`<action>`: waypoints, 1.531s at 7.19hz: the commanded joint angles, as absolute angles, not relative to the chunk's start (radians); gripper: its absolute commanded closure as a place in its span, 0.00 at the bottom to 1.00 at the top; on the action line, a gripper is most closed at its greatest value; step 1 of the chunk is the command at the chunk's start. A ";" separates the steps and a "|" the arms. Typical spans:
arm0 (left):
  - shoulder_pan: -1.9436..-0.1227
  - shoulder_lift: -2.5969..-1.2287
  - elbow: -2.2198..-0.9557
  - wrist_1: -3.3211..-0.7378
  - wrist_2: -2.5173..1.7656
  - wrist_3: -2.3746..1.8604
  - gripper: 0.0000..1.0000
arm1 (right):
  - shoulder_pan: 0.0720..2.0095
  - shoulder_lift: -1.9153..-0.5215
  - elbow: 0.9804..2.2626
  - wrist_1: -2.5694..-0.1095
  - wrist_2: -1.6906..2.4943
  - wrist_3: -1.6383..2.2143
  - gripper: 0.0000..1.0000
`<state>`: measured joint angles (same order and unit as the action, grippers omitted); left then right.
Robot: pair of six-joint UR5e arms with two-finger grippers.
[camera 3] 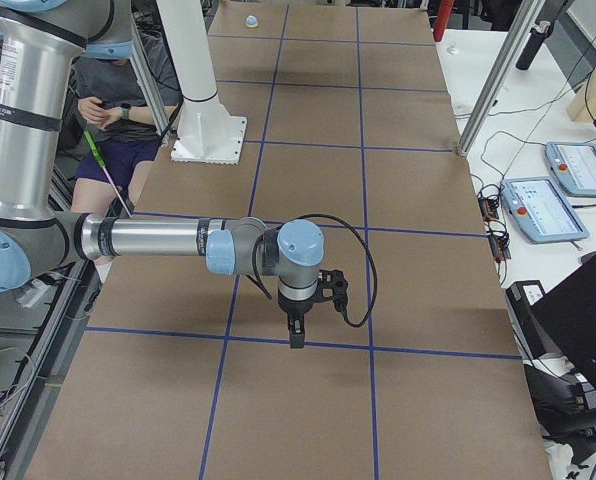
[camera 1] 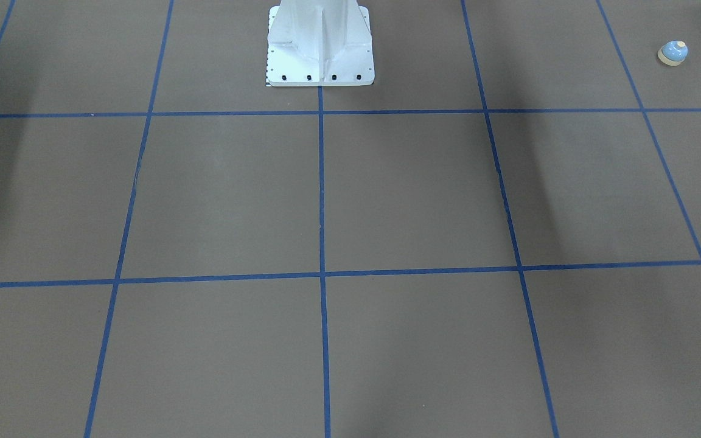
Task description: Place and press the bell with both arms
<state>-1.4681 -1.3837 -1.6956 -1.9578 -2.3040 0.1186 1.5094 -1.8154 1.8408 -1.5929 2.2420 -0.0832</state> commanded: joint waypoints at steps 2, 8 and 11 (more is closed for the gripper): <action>-1.350 -1.317 -1.632 -1.962 -2.304 0.066 0.00 | 1.509 -1.816 1.841 -1.592 2.241 -0.084 0.00; -1.259 -1.037 -1.626 -2.015 -2.304 0.012 0.00 | 1.509 -1.822 1.841 -1.592 2.243 -0.086 0.00; -1.255 -0.960 -1.571 -2.039 -2.306 0.092 0.00 | 1.509 -1.822 1.844 -1.594 2.243 -0.086 0.00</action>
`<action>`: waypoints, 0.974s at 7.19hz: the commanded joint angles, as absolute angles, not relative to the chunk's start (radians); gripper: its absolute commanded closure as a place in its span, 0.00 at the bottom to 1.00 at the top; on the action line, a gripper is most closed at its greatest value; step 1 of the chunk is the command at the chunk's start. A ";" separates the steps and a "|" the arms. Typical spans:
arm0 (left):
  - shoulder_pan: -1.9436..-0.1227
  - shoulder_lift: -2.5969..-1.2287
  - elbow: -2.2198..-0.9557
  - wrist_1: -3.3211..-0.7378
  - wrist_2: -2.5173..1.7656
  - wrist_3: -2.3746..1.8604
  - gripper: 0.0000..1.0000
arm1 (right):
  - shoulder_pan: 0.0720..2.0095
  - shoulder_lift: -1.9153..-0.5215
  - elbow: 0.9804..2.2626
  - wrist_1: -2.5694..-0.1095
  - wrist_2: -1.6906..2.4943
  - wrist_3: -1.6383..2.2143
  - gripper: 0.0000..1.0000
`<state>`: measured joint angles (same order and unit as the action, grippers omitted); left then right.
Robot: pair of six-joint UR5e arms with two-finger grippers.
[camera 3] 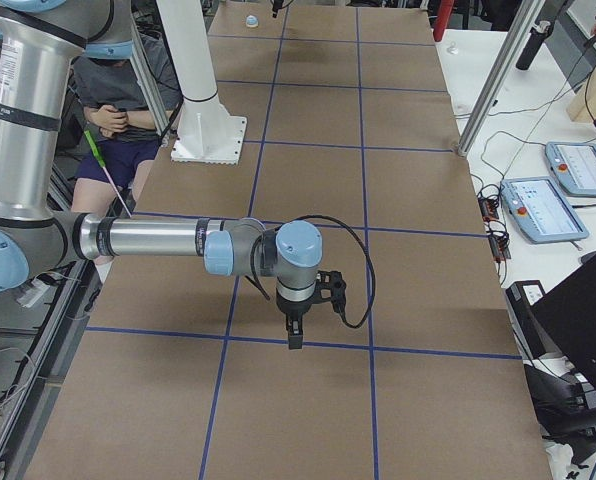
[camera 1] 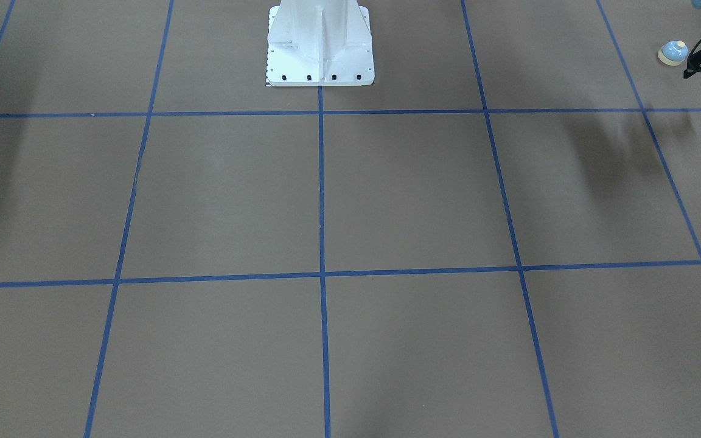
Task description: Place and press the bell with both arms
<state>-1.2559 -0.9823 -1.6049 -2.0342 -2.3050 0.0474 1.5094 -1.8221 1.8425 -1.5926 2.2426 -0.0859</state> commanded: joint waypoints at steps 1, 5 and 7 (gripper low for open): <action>-1.253 -0.956 -1.559 -2.039 -2.307 0.095 0.00 | 1.509 -1.822 1.844 -1.594 2.243 -0.086 0.00; -1.249 -0.953 -1.505 -2.039 -2.353 0.153 0.01 | 1.509 -1.824 1.844 -1.592 2.243 -0.090 0.00; -1.246 -0.953 -1.505 -2.037 -2.405 0.169 0.01 | 1.509 -1.824 1.845 -1.592 2.243 -0.091 0.00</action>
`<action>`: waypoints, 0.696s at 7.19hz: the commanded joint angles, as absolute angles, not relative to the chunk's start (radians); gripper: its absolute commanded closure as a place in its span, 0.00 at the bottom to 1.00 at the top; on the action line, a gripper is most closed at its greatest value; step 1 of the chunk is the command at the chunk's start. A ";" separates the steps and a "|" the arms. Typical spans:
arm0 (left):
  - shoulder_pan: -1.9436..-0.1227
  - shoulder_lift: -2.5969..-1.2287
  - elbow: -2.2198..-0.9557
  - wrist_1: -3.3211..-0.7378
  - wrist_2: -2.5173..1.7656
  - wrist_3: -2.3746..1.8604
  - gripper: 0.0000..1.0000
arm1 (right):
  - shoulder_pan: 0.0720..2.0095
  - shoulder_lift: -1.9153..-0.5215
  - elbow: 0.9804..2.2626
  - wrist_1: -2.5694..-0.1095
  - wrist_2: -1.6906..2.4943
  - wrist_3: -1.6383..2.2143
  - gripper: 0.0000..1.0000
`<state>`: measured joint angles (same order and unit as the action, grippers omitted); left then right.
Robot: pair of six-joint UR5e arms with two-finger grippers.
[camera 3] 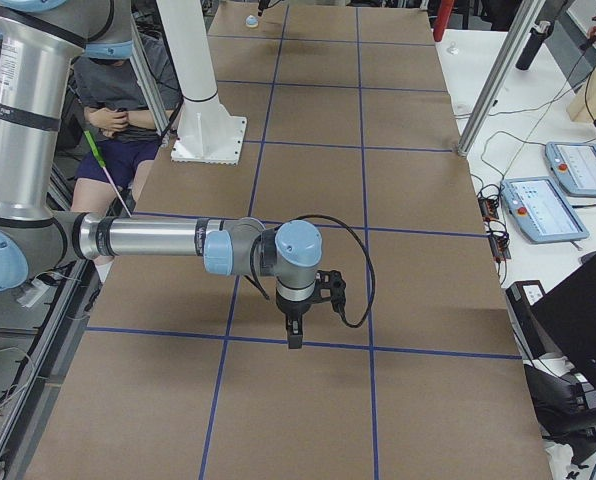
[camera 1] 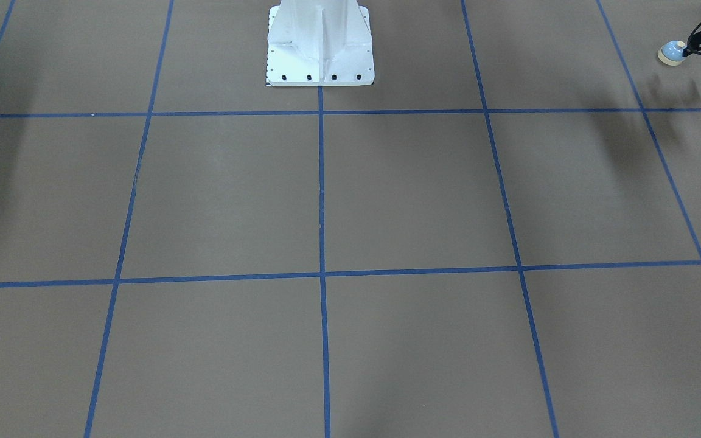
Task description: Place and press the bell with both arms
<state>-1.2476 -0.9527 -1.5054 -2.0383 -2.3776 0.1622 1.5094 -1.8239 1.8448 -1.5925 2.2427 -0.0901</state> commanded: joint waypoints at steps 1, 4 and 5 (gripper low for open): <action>-1.244 -0.954 -1.505 -2.037 -2.427 0.166 0.01 | 1.509 -1.824 1.847 -1.589 2.243 -0.091 0.00; -1.136 -0.966 -1.509 -2.122 -2.430 -0.106 0.01 | 1.509 -1.824 1.845 -1.574 2.243 -0.091 0.00; -1.036 -0.977 -1.508 -2.176 -2.428 -0.262 0.01 | 1.509 -1.824 1.845 -1.574 2.243 -0.091 0.00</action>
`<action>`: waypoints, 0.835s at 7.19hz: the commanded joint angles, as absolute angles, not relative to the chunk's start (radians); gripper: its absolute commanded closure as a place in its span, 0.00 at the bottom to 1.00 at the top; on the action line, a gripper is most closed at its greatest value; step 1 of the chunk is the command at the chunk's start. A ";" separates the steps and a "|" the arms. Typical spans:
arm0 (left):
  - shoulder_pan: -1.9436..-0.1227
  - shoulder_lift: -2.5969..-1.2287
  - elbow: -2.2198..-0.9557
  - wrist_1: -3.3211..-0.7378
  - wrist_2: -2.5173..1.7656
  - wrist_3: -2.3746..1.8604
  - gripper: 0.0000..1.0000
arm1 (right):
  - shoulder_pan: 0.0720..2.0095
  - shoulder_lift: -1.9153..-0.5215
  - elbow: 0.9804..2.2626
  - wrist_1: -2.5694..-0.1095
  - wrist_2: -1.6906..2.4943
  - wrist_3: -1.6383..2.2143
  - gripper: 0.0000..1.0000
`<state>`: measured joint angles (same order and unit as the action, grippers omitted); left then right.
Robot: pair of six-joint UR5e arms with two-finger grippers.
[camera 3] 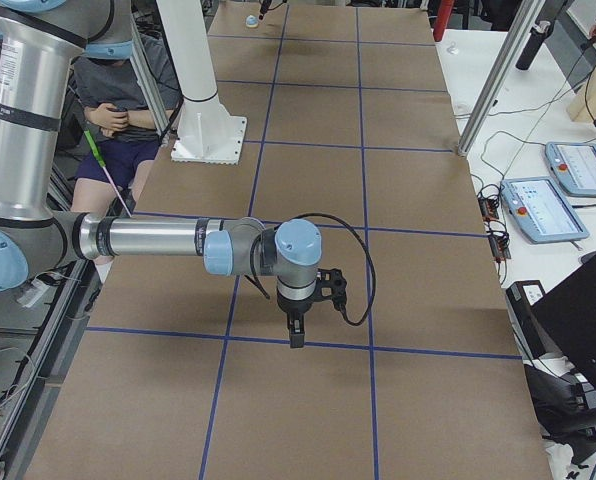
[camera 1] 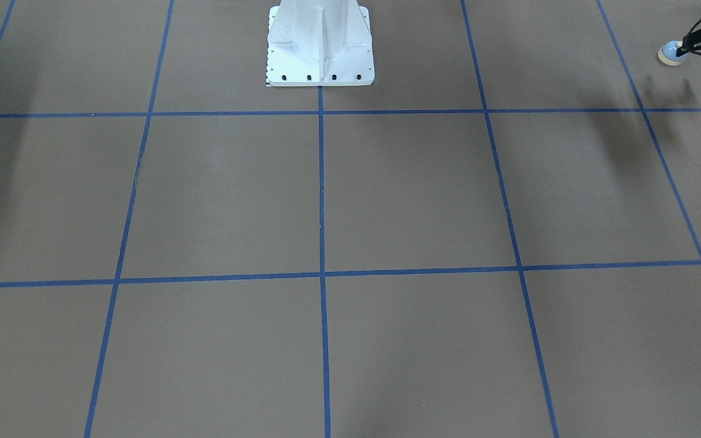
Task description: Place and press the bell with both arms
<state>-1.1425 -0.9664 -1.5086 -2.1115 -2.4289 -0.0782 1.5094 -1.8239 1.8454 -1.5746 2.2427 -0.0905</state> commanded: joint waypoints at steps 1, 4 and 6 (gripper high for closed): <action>-0.996 -0.973 -1.503 -2.177 -2.418 -0.276 0.01 | 1.509 -1.824 1.845 -1.572 2.243 -0.091 0.00; -0.942 -0.971 -1.454 -2.175 -2.388 -0.276 0.01 | 1.509 -1.821 1.847 -1.572 2.243 -0.091 0.00; -0.922 -0.971 -1.451 -2.177 -2.388 -0.273 0.01 | 1.509 -1.821 1.847 -1.572 2.243 -0.091 0.00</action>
<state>-0.9365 -0.9711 -1.4550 -2.1763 -2.3896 -0.2743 1.5094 -1.8211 1.8467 -1.5724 2.2427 -0.0905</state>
